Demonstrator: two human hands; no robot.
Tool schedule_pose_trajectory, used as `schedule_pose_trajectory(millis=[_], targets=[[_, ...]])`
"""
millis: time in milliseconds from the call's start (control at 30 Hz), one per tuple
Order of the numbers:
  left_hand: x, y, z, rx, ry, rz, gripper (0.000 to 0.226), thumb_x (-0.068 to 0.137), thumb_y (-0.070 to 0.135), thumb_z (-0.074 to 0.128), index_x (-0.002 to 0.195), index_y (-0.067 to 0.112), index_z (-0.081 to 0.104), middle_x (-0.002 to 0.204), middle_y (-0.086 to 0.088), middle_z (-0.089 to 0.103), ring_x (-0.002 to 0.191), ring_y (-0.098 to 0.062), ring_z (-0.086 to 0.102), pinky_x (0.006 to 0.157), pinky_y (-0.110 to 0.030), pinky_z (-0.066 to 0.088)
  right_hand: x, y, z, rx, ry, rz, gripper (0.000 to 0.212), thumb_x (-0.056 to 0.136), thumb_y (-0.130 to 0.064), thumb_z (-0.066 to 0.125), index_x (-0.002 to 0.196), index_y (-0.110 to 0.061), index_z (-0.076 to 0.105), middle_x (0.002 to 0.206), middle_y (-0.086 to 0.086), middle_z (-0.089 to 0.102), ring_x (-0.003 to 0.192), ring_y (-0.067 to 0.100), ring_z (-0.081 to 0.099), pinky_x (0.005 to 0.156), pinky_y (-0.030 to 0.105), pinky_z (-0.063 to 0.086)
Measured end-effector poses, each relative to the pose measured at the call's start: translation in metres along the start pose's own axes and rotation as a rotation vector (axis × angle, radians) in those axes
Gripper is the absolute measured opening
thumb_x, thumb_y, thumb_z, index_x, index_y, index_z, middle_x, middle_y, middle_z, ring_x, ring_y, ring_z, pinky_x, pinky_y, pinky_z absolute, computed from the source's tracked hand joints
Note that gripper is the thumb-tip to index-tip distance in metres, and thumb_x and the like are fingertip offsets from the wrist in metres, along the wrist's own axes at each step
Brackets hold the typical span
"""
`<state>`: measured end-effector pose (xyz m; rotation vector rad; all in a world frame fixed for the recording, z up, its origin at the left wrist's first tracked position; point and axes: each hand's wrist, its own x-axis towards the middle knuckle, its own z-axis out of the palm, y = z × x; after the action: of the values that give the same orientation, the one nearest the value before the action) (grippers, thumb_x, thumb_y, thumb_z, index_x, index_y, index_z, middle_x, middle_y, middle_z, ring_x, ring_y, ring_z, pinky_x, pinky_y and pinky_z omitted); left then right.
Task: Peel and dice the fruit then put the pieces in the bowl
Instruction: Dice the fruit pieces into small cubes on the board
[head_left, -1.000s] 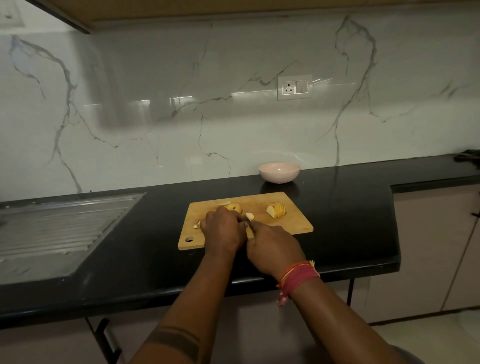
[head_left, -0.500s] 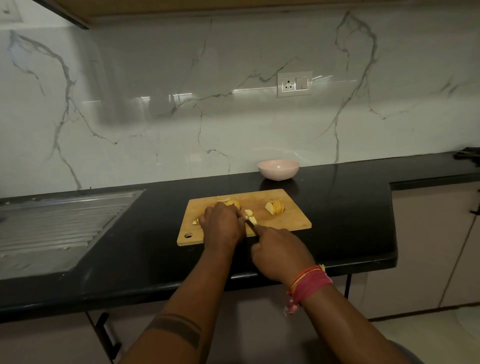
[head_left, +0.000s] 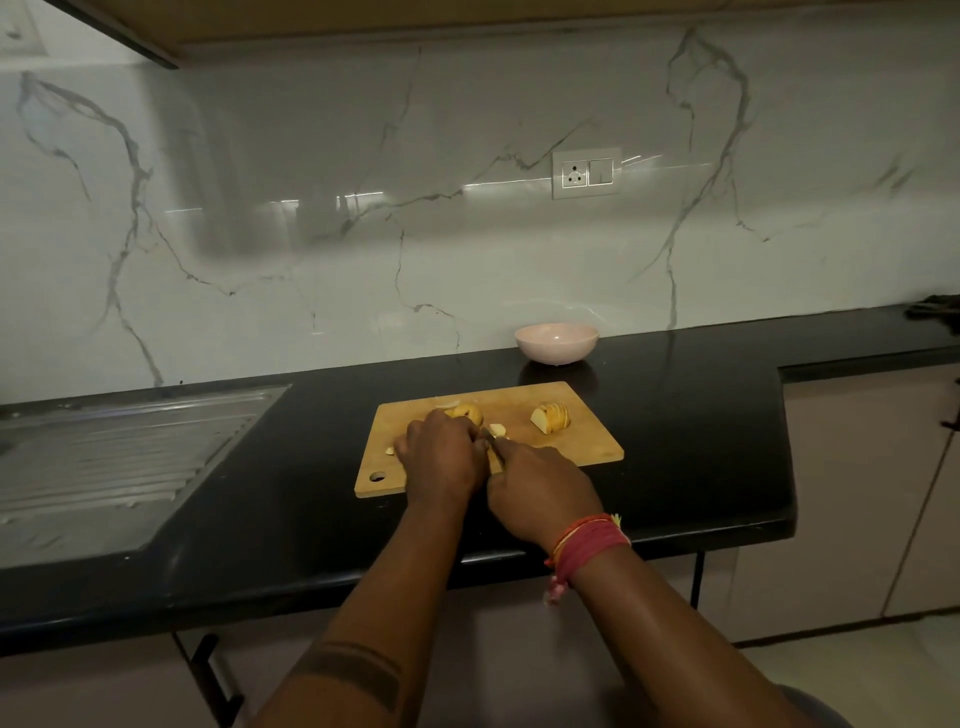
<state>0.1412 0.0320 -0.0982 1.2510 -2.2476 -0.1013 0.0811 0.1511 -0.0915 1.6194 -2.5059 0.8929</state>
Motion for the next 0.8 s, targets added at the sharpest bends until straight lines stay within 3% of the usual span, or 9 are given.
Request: schedule_pose_trajectory(millis=[100, 267, 433, 533, 633, 800], targets=[[0.002, -0.001, 0.001, -0.005, -0.004, -0.002, 0.021, 0.099, 0.041, 0.061, 0.109, 0.032, 0.076, 0.114, -0.001, 0.063, 0.110, -0.026, 0.053, 0.097, -0.048, 0.039, 0.004, -0.002, 0.000, -0.040, -0.023, 0.002, 0.042, 0.097, -0.028, 0.048, 0.138, -0.028, 0.053, 0.098, 0.003, 0.064, 0.076, 0.018, 0.051, 0.064, 0.030, 0.040], [0.003, 0.000, 0.002, 0.016, 0.001, -0.015, 0.023, 0.099, 0.044, 0.059, 0.107, 0.032, 0.076, 0.113, 0.000, 0.063, 0.109, -0.025, 0.053, 0.098, -0.048, 0.039, 0.000, -0.005, 0.002, -0.102, -0.060, -0.002, 0.034, 0.097, -0.027, 0.049, 0.130, -0.022, 0.056, 0.085, -0.001, 0.052, 0.076, 0.018, 0.055, 0.067, 0.032, 0.044], [0.005, -0.001, 0.004, 0.067, 0.053, -0.015, 0.026, 0.100, 0.042, 0.055, 0.110, 0.031, 0.076, 0.115, -0.001, 0.061, 0.109, -0.025, 0.052, 0.097, -0.046, 0.038, -0.013, 0.003, 0.001, -0.057, -0.042, 0.000, 0.041, 0.095, -0.030, 0.048, 0.135, -0.025, 0.053, 0.099, 0.003, 0.064, 0.085, 0.020, 0.061, 0.069, 0.032, 0.046], [0.005, -0.001, 0.003, 0.053, 0.061, -0.012, 0.025, 0.099, 0.042, 0.058, 0.114, 0.030, 0.074, 0.120, -0.001, 0.059, 0.112, -0.025, 0.050, 0.098, -0.045, 0.037, -0.017, 0.008, -0.004, 0.052, -0.020, 0.011, 0.047, 0.095, -0.031, 0.048, 0.142, -0.036, 0.050, 0.095, -0.001, 0.063, 0.082, 0.017, 0.061, 0.068, 0.031, 0.048], [0.004, -0.003, -0.002, -0.035, 0.093, -0.024, 0.024, 0.101, 0.036, 0.058, 0.121, 0.030, 0.071, 0.128, 0.000, 0.058, 0.118, -0.024, 0.047, 0.100, -0.043, 0.035, -0.012, 0.016, -0.011, 0.129, 0.018, 0.075, 0.055, 0.095, -0.030, 0.047, 0.148, -0.045, 0.041, 0.098, -0.001, 0.064, 0.079, 0.014, 0.059, 0.068, 0.030, 0.050], [0.006, -0.010, 0.000, -0.327, 0.215, -0.162, 0.029, 0.100, 0.014, 0.057, 0.121, 0.028, 0.072, 0.129, 0.000, 0.060, 0.119, -0.023, 0.050, 0.104, -0.041, 0.040, 0.007, 0.022, -0.011, 0.007, -0.050, 0.164, 0.062, 0.095, -0.031, 0.044, 0.155, -0.040, 0.032, 0.120, 0.006, 0.064, 0.093, 0.022, 0.058, 0.073, 0.032, 0.043]])
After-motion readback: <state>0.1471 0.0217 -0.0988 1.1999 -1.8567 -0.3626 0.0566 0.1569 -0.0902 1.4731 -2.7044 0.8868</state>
